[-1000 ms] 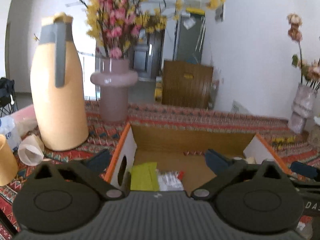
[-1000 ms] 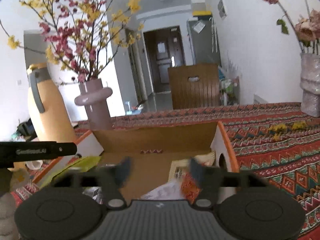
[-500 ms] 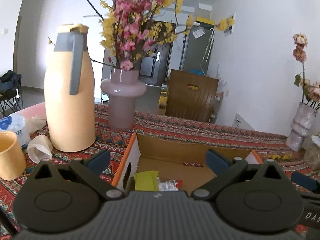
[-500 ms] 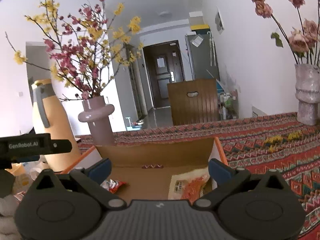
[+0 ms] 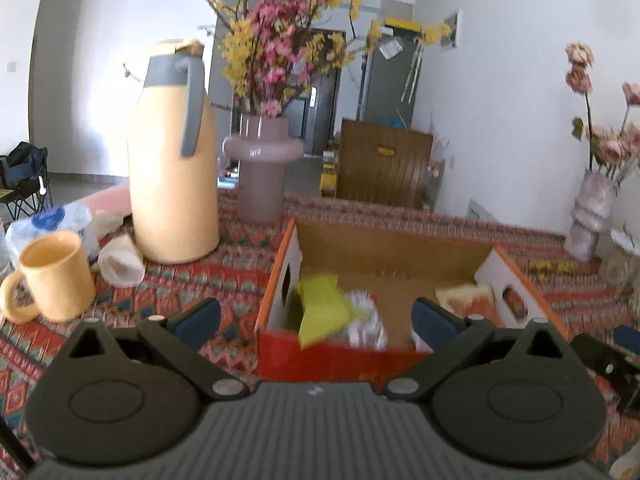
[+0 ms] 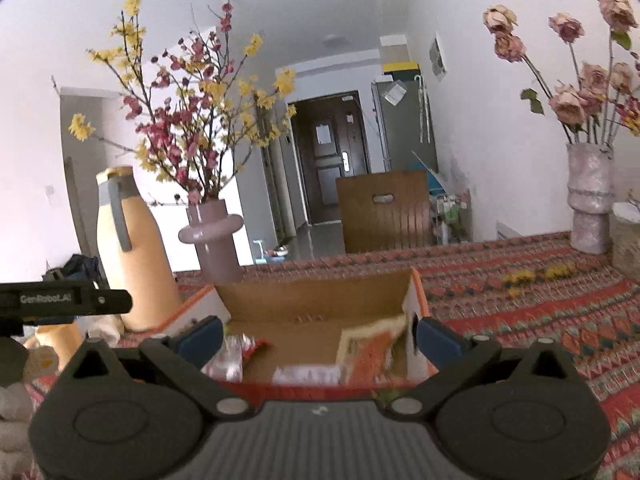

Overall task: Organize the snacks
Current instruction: 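Move both open grippers back over the snack pile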

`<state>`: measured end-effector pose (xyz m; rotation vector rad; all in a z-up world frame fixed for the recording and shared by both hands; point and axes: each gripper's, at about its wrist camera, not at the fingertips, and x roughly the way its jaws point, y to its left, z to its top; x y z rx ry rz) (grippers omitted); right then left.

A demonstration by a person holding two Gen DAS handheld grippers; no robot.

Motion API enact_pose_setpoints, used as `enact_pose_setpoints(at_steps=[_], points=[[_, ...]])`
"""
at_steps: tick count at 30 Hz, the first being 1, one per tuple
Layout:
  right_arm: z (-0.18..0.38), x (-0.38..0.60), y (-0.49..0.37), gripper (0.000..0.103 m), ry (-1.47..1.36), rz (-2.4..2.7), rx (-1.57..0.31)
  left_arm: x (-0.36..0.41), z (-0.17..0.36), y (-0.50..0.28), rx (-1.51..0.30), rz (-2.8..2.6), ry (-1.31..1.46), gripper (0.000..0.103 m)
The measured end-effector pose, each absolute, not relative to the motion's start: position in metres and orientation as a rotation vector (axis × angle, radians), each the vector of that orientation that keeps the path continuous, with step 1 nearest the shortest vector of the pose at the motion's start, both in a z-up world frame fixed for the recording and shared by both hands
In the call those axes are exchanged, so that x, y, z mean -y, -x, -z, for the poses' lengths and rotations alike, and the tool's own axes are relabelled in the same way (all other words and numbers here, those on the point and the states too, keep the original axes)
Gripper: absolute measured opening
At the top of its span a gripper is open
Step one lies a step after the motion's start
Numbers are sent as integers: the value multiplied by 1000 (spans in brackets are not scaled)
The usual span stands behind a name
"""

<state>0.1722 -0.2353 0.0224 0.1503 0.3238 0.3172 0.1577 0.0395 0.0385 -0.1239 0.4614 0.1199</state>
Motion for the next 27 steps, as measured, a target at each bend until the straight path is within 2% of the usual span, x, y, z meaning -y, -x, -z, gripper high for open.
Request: enact_pose_setpoints(at_steps=[8, 15, 27], points=[[14, 254, -138, 103, -157, -227, -393, -47, 4, -127, -514, -128, 83, 103], [42, 276, -133, 103, -190, -140, -402, -55, 26, -124, -487, -143, 79, 103], [55, 284, -141, 103, -251, -150, -388, -60, 32, -125, -471, -70, 120, 103]])
